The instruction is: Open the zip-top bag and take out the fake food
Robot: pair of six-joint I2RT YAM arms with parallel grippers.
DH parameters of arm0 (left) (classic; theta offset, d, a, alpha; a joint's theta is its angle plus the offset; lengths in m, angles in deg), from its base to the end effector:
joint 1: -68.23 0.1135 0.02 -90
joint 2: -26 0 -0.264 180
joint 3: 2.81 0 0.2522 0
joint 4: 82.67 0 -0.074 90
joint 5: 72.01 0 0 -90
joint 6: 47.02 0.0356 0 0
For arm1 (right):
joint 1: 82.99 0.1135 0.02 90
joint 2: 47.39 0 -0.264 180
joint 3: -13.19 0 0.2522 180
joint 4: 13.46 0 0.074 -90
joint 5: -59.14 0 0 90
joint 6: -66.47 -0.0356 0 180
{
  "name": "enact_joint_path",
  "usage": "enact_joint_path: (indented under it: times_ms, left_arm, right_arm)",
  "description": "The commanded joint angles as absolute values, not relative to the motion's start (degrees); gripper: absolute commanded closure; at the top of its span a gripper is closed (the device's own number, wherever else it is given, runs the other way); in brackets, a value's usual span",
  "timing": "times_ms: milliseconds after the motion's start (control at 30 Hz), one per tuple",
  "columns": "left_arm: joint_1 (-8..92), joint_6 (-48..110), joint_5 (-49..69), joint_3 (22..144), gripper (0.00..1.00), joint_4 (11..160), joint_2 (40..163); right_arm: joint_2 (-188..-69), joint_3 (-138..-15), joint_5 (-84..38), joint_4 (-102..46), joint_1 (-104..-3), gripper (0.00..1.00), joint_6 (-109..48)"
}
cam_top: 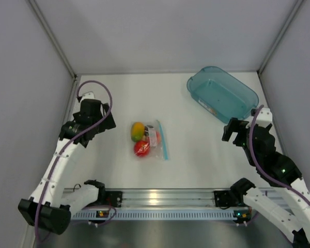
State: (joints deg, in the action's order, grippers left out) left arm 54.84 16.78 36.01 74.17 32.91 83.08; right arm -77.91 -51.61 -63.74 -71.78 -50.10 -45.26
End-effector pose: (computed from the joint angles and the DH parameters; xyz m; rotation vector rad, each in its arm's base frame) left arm 0.1879 -0.0334 0.3453 -0.4077 2.2643 0.0167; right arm 0.0910 0.0358 0.3473 0.1761 1.9124 0.0670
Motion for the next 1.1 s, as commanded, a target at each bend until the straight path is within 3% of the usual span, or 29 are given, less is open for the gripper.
enact_joint_path:
  times_ms: [0,300,567,933,1067]
  left_arm:
    - [47.1,13.5,44.0,77.5,0.01,33.4,86.9]
    - [22.7,6.4,54.8,82.0,0.04,33.0,105.3]
    - [7.6,1.1,60.1,91.1,0.03,29.3,119.8]
    - [3.1,-1.7,61.1,96.5,0.06,25.9,132.9]
    - [2.1,-4.5,61.7,96.0,0.13,23.5,136.4]
  right_arm:
    - [-78.9,-51.5,-62.2,-69.1,-49.7,0.0,-46.3]
    - [-79.0,-51.3,-61.0,-69.6,-49.8,0.01,-46.9]
    - [-78.4,-50.7,-60.0,-70.2,-49.7,0.01,-46.7]
    - [-76.5,-50.0,-58.5,-71.3,-49.7,0.01,-46.0]
    - [-76.0,-49.9,-58.5,-71.3,-49.7,0.01,-45.9]
